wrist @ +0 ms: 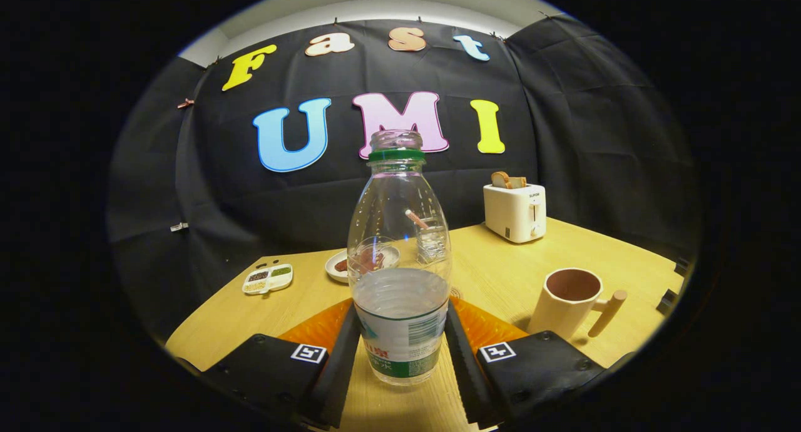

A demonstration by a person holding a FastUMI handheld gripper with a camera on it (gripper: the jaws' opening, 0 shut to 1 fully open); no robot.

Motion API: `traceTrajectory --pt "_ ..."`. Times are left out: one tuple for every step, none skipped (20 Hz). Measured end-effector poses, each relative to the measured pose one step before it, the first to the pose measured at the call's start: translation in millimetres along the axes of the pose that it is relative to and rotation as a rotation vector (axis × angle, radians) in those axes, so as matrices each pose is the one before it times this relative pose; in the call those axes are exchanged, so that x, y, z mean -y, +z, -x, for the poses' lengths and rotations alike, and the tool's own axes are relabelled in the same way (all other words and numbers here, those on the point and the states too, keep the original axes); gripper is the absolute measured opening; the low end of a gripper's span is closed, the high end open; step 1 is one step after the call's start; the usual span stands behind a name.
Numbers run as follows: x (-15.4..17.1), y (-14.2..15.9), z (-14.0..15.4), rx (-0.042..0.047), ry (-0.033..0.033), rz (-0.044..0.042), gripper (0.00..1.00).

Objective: Take the bottle from table, then pour the juice into the cup, finally place the bottle on the coaster

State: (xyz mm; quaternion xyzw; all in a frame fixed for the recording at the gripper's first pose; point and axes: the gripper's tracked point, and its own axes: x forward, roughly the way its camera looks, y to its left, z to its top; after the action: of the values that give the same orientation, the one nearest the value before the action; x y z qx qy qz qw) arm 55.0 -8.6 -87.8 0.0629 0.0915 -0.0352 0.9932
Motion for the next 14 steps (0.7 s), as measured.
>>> traceTrajectory --pt "-0.42 2.87 2.00 -0.00572 0.01551 -0.01228 0.73" --pt "0.93 2.18 1.29 -0.00317 0.01250 -0.02143 0.73" --pt "0.93 2.80 0.97 -0.00148 0.01477 -0.03591 0.73" --pt "1.05 1.52 -0.46 -0.00296 0.01010 -0.04080 0.73" --pt "-0.60 0.60 0.23 -0.00607 0.01733 -0.05788 0.73" --pt "-0.31 0.31 -0.27 -0.00445 0.00846 -0.04612 0.73" --pt "2.04 1.04 -0.11 -0.00378 0.00335 -0.04636 0.73" --pt "3.31 -1.13 0.68 -0.00455 -0.00126 -0.04444 0.73" --pt "3.00 -0.59 -0.17 -0.00657 0.00253 -0.04723 0.73" --pt "2.27 -0.48 -0.01 -0.00638 0.00109 -0.04766 0.73" --pt "1.43 1.06 -1.46 -0.00556 0.00643 -0.04840 0.73" --pt "0.83 -1.62 1.29 -0.00863 0.00514 -0.04362 0.73" --pt "1.61 0.06 -0.63 -0.00669 0.00319 -0.04090 0.73" --pt "1.91 -3.38 -0.41 -0.00868 0.00365 -0.04027 0.73"
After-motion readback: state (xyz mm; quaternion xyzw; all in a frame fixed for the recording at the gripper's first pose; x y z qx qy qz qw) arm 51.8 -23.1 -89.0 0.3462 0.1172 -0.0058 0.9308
